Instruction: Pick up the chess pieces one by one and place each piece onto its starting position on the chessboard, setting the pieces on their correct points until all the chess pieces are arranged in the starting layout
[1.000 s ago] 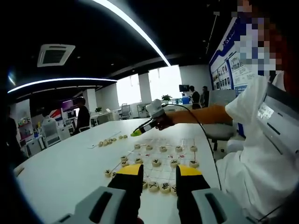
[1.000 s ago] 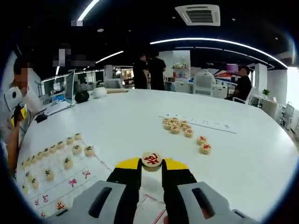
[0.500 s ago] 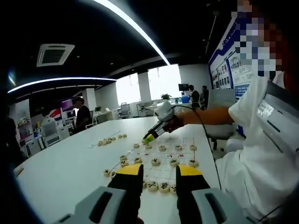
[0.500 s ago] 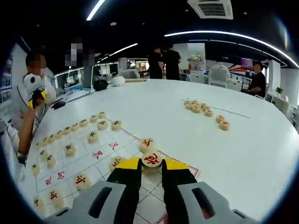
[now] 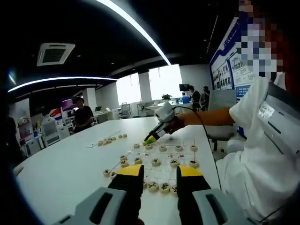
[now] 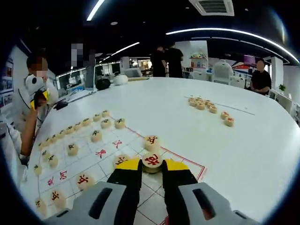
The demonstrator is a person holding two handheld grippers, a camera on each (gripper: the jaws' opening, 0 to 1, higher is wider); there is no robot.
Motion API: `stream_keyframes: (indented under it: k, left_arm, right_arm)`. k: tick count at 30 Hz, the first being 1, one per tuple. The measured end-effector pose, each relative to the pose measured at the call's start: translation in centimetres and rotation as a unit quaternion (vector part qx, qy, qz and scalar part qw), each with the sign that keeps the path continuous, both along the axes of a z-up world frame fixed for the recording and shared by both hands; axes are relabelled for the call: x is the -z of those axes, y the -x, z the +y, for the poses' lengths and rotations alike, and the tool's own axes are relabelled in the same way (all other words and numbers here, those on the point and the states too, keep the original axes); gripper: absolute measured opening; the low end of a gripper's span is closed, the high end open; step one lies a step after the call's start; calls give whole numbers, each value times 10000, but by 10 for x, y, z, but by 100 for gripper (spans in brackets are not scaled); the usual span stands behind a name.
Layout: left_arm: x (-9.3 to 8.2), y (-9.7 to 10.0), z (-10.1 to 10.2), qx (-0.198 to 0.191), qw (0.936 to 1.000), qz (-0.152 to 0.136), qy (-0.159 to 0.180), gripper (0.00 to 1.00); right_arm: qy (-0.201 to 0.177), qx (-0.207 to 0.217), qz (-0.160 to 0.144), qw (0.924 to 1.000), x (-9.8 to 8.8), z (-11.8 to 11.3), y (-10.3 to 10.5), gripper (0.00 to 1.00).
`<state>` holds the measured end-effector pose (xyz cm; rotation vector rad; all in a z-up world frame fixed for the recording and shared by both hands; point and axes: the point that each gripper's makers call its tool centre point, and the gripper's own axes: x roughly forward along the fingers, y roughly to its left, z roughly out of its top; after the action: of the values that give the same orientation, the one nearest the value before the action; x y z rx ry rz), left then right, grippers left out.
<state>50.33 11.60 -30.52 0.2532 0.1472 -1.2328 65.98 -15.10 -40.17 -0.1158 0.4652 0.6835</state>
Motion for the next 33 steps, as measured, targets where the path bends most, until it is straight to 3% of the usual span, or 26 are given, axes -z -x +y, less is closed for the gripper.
stream_keyframes:
  k: [2,5,12,17,30,33]
  left_arm:
    - [-1,-2,1,-33,10000,20,27,30]
    - [-2,-4,1,-64,10000,49,58,30]
    - [-3,-8,2,-92,9999,65,63,30]
    - [-4,-7,2,-63,9999,52,61,30]
    - [-7,-10,6,-125,9999,50,108,30]
    - [-7,-10,6,-118,9999,48,109,30]
  right_arm:
    - [-9,24,-9,10000,-1,-1,-1,22]
    - [-176,108,-104,9997,-10,-4,-4,36]
    - [-371,536,-440,9969,-39,-18,-22,34]
    - [-327,645,-562,9958,-55,-11,-42,33]
    - [-10,887,-332,9955,-44,20,-107,29]
    - [-54,961,-273,9950,-38,35,-110,29]
